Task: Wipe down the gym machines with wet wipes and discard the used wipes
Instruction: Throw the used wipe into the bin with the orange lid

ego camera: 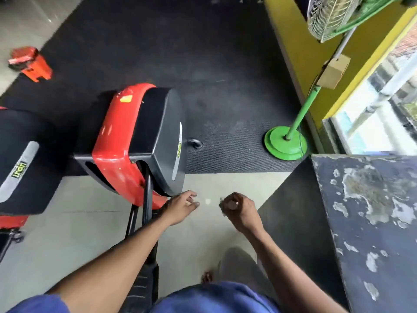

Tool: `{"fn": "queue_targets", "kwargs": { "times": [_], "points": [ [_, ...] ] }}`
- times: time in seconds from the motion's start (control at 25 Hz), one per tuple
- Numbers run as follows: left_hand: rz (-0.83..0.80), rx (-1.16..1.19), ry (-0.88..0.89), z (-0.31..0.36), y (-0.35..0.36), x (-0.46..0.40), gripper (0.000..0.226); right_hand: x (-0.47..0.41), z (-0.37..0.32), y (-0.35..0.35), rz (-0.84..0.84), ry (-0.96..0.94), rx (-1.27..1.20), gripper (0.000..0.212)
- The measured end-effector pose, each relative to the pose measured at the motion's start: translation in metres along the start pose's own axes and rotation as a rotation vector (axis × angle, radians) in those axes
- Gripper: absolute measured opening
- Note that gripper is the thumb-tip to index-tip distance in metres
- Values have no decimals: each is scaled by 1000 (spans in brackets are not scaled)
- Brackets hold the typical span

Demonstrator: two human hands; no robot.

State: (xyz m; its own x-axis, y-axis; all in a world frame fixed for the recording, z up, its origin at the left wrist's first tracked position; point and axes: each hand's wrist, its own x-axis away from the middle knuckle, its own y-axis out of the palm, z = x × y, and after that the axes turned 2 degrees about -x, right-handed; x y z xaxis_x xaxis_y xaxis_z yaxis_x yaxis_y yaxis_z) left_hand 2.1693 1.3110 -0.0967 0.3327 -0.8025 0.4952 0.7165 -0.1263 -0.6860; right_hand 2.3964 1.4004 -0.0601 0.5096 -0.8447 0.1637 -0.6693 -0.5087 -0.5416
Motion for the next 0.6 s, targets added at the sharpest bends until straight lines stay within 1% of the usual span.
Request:
{"fn": "queue_targets", "kwargs": {
  "times": [0.12,0.24,0.32,0.36,0.48,0.6],
  "points": [
    [-5,17,35,17,-34,-65,39,-82,-5,-17,31,-38,32,18],
    [20,26,64,42,-74,-155,35,-181,-1,-34,40,-62,83,22],
    [50,38,74,64,-103,-219,38,-251,-3,-50,20,-84,173,13],
    [48,13,72,78,-120,-246,39,-285,-9,-61,27,-62,201,11],
    [40,-43,99,117,-168,-310,36,-376,-22,-84,33,-25,259,19],
    [84,41,129,141,-219,-392,35,-477,-40,-98,12,-45,325,24]
  ]
}}
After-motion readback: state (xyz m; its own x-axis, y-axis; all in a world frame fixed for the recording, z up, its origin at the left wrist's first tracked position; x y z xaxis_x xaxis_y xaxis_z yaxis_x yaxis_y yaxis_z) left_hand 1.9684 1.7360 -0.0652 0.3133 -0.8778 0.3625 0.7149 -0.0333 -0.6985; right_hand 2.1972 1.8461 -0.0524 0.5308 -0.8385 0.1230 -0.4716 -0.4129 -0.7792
